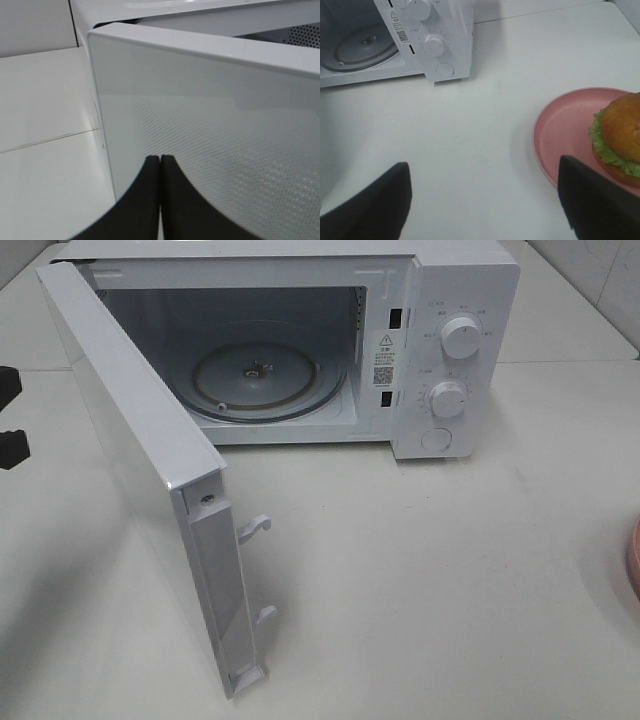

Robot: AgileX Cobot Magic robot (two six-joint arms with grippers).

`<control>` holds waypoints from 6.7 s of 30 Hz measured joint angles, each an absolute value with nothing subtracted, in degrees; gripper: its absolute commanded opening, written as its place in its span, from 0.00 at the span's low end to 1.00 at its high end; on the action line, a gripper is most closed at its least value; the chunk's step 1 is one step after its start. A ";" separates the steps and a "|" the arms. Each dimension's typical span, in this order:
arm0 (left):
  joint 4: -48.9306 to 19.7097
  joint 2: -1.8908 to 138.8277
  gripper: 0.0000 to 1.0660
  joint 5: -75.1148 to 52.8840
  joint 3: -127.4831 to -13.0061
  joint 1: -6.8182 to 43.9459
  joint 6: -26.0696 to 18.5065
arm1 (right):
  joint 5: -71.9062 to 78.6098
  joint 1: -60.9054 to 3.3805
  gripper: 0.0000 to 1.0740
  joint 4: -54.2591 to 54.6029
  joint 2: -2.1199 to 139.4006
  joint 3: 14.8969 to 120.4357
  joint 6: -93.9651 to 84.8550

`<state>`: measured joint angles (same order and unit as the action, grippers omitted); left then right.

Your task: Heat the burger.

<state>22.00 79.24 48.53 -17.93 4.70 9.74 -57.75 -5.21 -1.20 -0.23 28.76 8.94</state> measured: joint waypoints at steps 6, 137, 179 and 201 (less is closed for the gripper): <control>21.94 83.88 0.00 49.33 -20.28 9.11 9.74 | -57.75 -5.21 0.70 -1.20 -0.23 28.76 8.94; -6.07 95.00 0.95 -45.78 -73.34 51.05 3.21 | -57.64 -5.21 0.70 -1.20 -0.23 28.76 8.94; -7.51 58.50 0.95 -65.37 -51.85 -1.55 -2.69 | -57.64 -5.21 0.70 -1.20 -0.23 28.76 8.94; -4.47 16.21 0.95 -60.28 -28.71 -1.55 -2.98 | -57.64 -5.21 0.70 -1.20 -0.23 28.76 8.94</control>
<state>-4.47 16.21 -60.28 -28.71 -1.55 -2.98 -57.64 -5.21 -1.20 -0.23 28.76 8.94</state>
